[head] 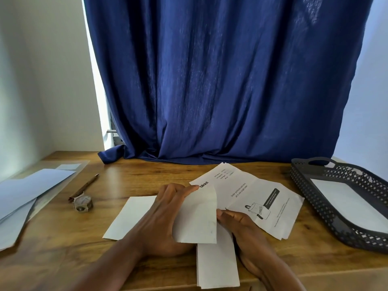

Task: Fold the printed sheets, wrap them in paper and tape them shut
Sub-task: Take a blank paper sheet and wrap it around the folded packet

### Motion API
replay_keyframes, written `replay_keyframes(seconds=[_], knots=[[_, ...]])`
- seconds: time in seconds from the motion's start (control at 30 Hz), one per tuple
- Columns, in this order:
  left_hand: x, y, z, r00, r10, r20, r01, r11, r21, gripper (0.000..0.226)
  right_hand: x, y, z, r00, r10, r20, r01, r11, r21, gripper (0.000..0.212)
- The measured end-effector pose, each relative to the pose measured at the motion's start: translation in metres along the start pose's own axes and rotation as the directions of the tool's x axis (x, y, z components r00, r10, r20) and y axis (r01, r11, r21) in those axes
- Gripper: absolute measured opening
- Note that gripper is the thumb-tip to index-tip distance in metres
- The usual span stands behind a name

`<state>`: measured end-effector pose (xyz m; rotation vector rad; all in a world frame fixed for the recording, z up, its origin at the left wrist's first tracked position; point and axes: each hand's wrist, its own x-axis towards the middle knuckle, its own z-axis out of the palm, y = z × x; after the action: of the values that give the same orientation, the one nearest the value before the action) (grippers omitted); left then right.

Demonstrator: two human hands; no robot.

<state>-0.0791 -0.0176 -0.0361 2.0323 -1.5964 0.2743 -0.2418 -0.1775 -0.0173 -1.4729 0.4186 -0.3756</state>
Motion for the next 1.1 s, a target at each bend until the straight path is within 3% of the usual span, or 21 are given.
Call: replay_keyframes(seconds=[0.23, 0.53, 0.6, 0.7, 0.73, 0.9, 1.1], knots=[[0.001, 0.006, 0.002, 0.999, 0.017, 0.032, -0.023, 0.983, 0.180, 0.117, 0.004, 0.006, 0.002, 0.999, 0.035, 0.014, -0.032, 0.987, -0.160, 0.019], [0.000, 0.013, -0.003, 0.998, 0.048, 0.050, -0.054, 0.991, 0.122, 0.116, 0.009, 0.007, -0.001, 0.997, 0.059, 0.043, -0.044, 0.956, -0.289, 0.013], [0.000, 0.013, -0.003, 0.997, 0.046, 0.062, -0.053, 0.991, 0.125, 0.116, 0.009, 0.005, 0.001, 0.996, 0.064, 0.065, -0.043, 0.956, -0.289, 0.024], [0.000, 0.013, -0.002, 0.997, 0.041, 0.070, -0.049, 0.991, 0.124, 0.118, 0.012, 0.007, 0.001, 0.993, 0.091, 0.078, -0.063, 0.951, -0.304, 0.068], [0.000, 0.013, -0.002, 0.997, 0.039, 0.069, -0.047, 0.992, 0.120, 0.118, 0.013, 0.008, 0.001, 0.993, 0.096, 0.075, -0.069, 0.950, -0.305, 0.068], [0.000, 0.015, -0.004, 0.994, 0.053, 0.091, -0.060, 0.995, 0.082, 0.119, 0.016, 0.009, 0.003, 0.993, 0.117, 0.028, -0.100, 0.933, -0.344, 0.027], [0.001, 0.013, 0.002, 0.996, 0.056, 0.072, -0.060, 0.997, 0.053, 0.117, 0.015, 0.005, 0.007, 0.995, 0.103, -0.017, -0.102, 0.930, -0.353, 0.057]])
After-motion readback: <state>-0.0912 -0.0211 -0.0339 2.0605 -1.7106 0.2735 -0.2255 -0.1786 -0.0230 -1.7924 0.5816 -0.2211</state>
